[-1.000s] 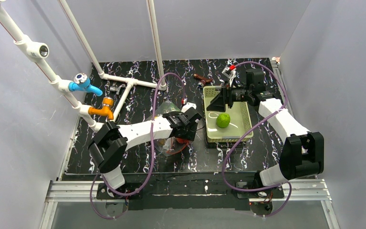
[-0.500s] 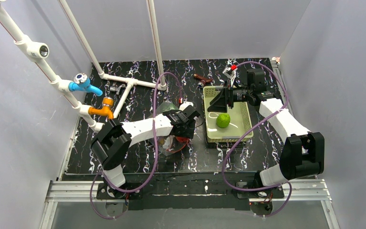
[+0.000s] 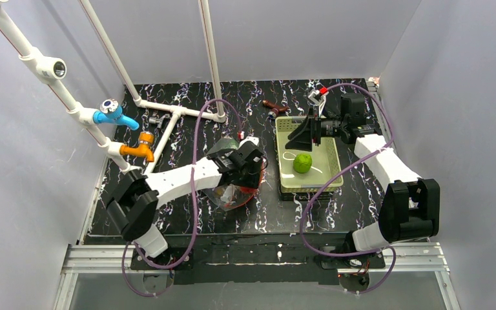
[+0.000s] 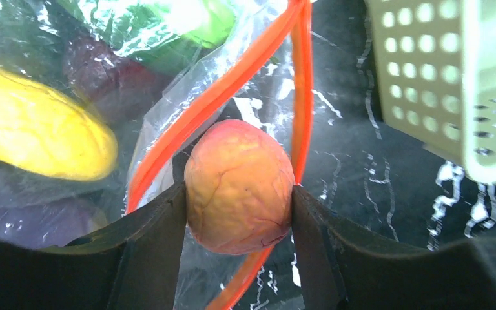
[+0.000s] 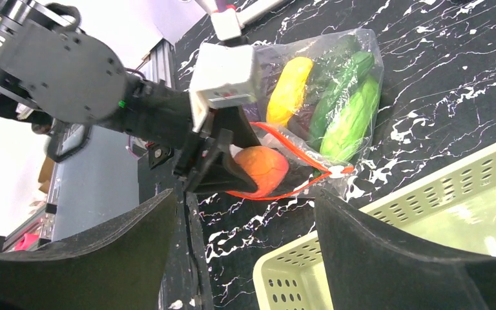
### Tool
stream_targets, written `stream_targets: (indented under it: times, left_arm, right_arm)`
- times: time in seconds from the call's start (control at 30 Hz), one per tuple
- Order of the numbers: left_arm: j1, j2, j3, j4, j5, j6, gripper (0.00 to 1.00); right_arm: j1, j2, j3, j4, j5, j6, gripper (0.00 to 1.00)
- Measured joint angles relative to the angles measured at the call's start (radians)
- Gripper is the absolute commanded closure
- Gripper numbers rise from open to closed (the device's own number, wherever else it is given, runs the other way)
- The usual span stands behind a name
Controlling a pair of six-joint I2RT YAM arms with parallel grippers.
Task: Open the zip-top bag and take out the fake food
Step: Pick up the fake fruit from the zipper food storage bag, then place the fake fruit in the bin.
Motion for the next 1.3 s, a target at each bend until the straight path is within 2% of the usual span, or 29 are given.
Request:
stream_targets:
  times: [0.3, 0.63, 0.9, 1.2, 1.3]
  left_arm:
    - [0.000, -0.157, -0.005, 0.000, 0.058, 0.023, 1.00]
    - [0.000, -0.170, 0.000, 0.004, 0.127, 0.032, 1.00]
    - [0.000, -0.170, 0.073, 0.032, 0.162, 0.032, 1.00]
    - [0.003, -0.040, 0.206, 0.148, 0.280, 0.016, 1.00]
    - [0.003, 0.025, 0.229, 0.182, 0.309, 0.009, 1.00]
  right_arm:
    - [-0.004, 0.000, 0.000, 0.013, -0.022, 0.003, 0.16]
    - [-0.010, -0.011, 0.000, 0.009, -0.022, 0.003, 0.16]
    - [-0.045, -0.037, 0.000, 0.003, -0.022, 0.003, 0.16]
    - [-0.095, -0.051, 0.000, 0.003, -0.023, 0.052, 0.16]
    - [-0.126, -0.058, 0.000, 0.003, 0.037, 0.070, 0.16]
